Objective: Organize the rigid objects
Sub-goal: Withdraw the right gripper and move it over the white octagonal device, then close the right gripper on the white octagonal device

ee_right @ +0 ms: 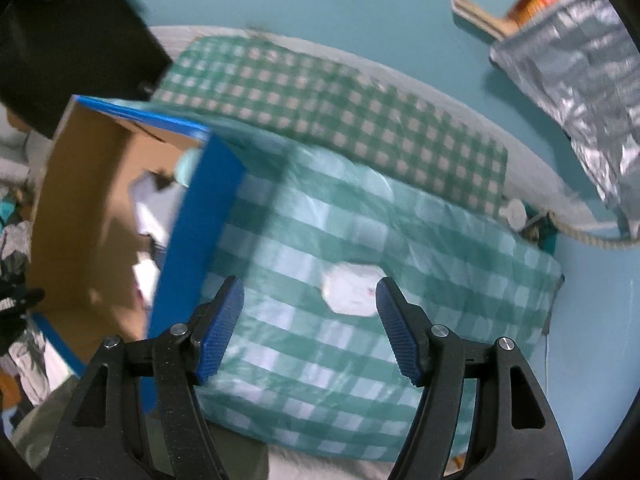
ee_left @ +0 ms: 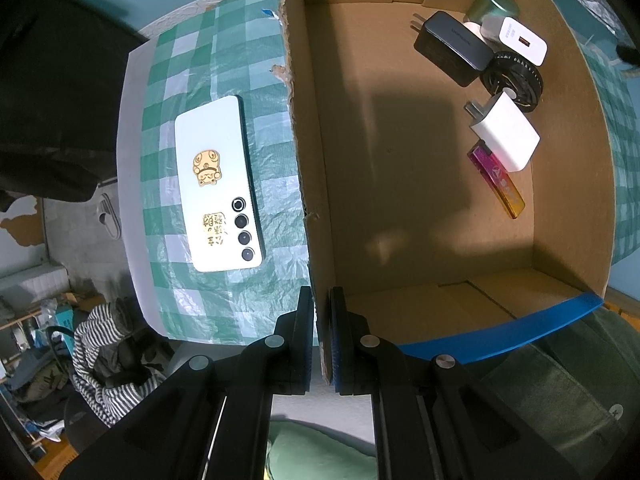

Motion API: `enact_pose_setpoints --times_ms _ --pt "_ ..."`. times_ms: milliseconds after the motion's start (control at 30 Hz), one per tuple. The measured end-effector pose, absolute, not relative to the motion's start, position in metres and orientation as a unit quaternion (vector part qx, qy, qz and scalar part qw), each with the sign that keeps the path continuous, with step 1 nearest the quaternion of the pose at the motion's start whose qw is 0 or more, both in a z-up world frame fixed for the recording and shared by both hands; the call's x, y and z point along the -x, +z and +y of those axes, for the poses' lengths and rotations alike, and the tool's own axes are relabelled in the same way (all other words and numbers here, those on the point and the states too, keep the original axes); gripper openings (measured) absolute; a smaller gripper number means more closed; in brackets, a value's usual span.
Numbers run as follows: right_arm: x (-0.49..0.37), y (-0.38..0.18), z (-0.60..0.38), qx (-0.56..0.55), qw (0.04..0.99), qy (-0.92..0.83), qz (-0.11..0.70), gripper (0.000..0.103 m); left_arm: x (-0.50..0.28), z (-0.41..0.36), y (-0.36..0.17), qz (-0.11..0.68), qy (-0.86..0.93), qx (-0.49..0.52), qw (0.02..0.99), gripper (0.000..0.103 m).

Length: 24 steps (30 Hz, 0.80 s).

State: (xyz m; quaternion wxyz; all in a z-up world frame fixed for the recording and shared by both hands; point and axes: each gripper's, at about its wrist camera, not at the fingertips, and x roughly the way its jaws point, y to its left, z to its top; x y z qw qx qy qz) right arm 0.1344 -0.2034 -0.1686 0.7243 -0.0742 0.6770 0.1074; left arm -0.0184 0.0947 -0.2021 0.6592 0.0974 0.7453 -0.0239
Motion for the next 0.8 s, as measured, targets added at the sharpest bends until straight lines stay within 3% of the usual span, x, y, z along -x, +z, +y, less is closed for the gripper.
enact_pose_setpoints --times_ms 400,800 --pt "-0.141 -0.247 -0.241 0.048 0.684 0.089 0.723 0.071 0.018 0.093 -0.201 0.747 -0.019 -0.095 0.658 0.008" --pt "-0.149 -0.274 -0.241 0.022 0.672 0.084 0.736 0.074 0.019 0.095 -0.203 0.75 -0.008 -0.085 0.656 0.008"
